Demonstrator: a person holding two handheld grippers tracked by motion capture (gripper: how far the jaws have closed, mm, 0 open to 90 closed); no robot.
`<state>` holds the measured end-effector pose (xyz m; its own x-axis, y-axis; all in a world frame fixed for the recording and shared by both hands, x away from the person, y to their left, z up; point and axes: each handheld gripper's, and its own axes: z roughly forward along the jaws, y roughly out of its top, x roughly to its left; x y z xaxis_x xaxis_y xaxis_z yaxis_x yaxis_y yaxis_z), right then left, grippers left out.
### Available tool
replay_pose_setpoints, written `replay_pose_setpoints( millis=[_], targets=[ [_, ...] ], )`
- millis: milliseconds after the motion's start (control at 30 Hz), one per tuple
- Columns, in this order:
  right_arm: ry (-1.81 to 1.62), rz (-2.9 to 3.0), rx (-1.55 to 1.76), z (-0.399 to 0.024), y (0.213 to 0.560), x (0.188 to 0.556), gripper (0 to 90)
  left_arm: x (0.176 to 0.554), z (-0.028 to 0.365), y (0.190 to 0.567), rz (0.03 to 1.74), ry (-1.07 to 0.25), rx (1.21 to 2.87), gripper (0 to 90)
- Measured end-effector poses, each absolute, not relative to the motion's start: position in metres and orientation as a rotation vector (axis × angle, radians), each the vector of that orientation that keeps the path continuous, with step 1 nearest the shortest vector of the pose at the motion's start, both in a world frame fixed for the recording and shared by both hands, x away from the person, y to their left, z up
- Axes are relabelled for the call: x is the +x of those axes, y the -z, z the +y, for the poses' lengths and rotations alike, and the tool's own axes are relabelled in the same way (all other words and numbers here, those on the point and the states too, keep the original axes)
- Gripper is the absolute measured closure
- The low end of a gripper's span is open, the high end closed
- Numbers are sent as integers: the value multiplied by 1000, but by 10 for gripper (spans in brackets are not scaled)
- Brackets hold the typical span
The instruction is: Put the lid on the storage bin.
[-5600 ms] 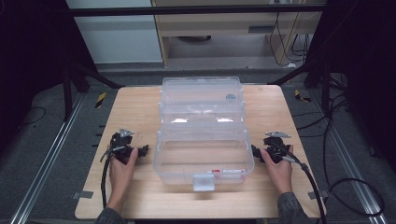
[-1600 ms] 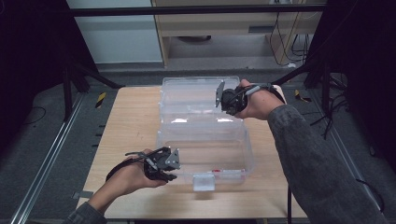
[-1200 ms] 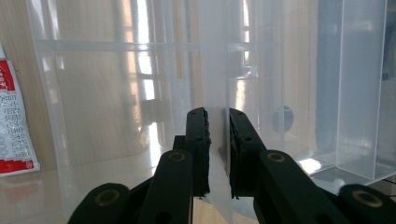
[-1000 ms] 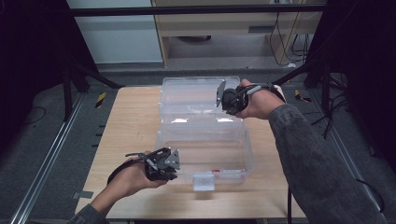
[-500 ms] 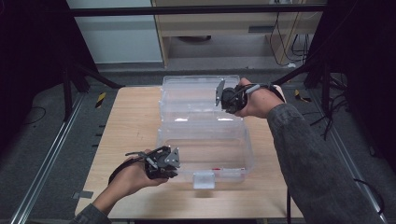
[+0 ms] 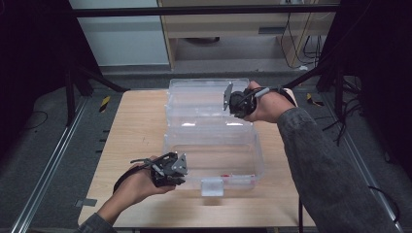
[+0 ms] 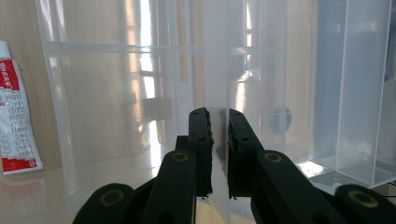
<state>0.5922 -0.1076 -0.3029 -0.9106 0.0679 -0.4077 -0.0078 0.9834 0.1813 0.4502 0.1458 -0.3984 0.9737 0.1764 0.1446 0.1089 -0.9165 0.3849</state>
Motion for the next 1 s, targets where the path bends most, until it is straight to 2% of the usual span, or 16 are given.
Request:
replay_pose_setpoints(
  millis=[467, 1000],
  targets=[
    [-280, 2730, 44, -106, 297, 584, 858, 443, 142, 399, 191, -369, 2742, 792],
    [-312, 2712, -45, -108, 289, 550, 867, 443, 139, 401, 275, -381, 2744, 772]
  ],
)
